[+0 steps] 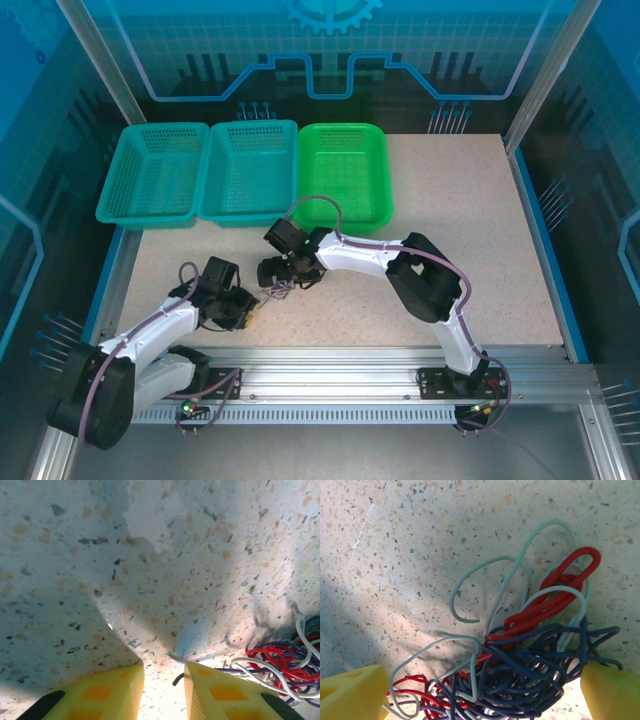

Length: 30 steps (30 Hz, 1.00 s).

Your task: Untangle the cables

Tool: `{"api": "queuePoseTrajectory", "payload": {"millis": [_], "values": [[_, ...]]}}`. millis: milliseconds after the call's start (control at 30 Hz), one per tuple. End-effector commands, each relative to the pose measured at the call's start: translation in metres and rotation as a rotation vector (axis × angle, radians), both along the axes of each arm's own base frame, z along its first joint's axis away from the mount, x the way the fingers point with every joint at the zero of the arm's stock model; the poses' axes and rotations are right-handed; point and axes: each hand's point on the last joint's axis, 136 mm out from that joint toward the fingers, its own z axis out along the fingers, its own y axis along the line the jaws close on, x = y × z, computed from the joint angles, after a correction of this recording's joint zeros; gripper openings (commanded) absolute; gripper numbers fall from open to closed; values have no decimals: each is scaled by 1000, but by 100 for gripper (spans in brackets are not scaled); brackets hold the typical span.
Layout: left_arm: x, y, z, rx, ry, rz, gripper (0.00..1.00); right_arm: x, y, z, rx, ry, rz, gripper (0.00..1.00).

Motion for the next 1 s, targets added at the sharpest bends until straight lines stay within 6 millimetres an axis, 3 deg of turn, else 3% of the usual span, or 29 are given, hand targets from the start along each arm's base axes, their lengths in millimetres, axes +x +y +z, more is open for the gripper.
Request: {"api": "queuePoseTrajectory", "payload": {"millis": [0,300,500,800,967], "values": [[24,-19,9,-102,-140,-21,30,-5,6,0,-8,12,4,99],[31,-18,15,-105,-198,-14,22,-6,6,2,-8,15,10,97],[38,-24,26,-143,-233,-12,21,-7,4,3,-12,14,9,97],[31,-13,11,-83,-202,7,27,-8,6,5,-3,19,9,96],[30,-8,6,-52,-196,17,24,-8,7,4,-2,24,8,96]]}}
